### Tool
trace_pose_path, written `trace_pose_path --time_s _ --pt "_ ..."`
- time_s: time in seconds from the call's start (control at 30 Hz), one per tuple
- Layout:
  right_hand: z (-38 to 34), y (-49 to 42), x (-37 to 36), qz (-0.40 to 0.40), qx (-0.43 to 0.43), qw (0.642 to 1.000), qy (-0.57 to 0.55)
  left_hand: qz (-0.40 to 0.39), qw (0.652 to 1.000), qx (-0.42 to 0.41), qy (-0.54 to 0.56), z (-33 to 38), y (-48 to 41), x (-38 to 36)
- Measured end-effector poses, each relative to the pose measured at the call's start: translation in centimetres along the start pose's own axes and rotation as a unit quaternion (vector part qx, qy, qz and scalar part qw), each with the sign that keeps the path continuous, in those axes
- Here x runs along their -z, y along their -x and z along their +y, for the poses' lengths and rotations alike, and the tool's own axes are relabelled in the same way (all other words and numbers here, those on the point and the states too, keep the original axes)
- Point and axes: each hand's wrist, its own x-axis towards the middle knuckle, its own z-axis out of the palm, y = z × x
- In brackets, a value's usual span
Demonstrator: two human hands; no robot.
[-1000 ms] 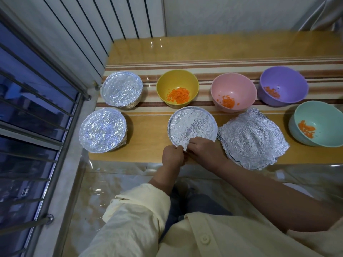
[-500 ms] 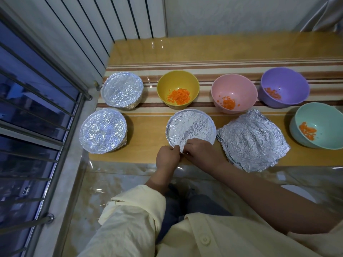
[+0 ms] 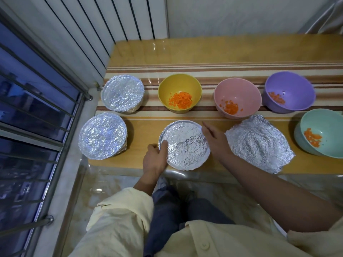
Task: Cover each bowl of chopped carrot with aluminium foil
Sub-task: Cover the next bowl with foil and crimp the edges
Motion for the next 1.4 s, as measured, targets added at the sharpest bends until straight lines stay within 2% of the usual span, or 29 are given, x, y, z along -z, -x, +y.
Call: trace_pose_path --time_s 0.1,0.27,0.63,0.8,0.9,0.97,1.07,1.4 --pt "0.8 -0.7 -0.9 0.000 -0.030 0.998 -0.051 0.029 0.982 -0.042 0.183 1.1 -0.4 -1.0" --pt "0.9 -0.8 -1.7 0.020 -0.021 0.995 -0.090 0.017 0.947 -0.083 0.310 1.4 -2.5 -2.4" --pt "1.0 -0.7 -2.3 0.042 -0.009 0.993 -0.112 0.060 0.939 -0.120 0.318 0.8 -3.4 -3.6" --pt "1.8 -1.5 -0.3 -0.022 -0.021 0.996 -0.088 0.011 0.943 -0.123 0.310 0.1 -3.8 -3.0" --pt "0.6 -3.2 0.5 -0.045 -0.033 0.990 -0.126 -0.021 0.943 -0.132 0.306 0.2 -4.1 -2.6" --pt "-0.7 -4.5 0.1 -0.121 -0.056 0.981 -0.138 -0.030 0.945 -0.136 0.296 0.4 -4.4 -2.5" --pt "-1.3 -5.5 -1.0 -0.195 -0.042 0.979 -0.049 -0.032 0.948 -0.142 0.284 0.4 -4.7 -2.6" --pt "-1.2 -5.5 -1.4 -0.185 -0.023 0.981 -0.043 -0.013 0.954 -0.168 0.249 0.3 -4.9 -2.8"
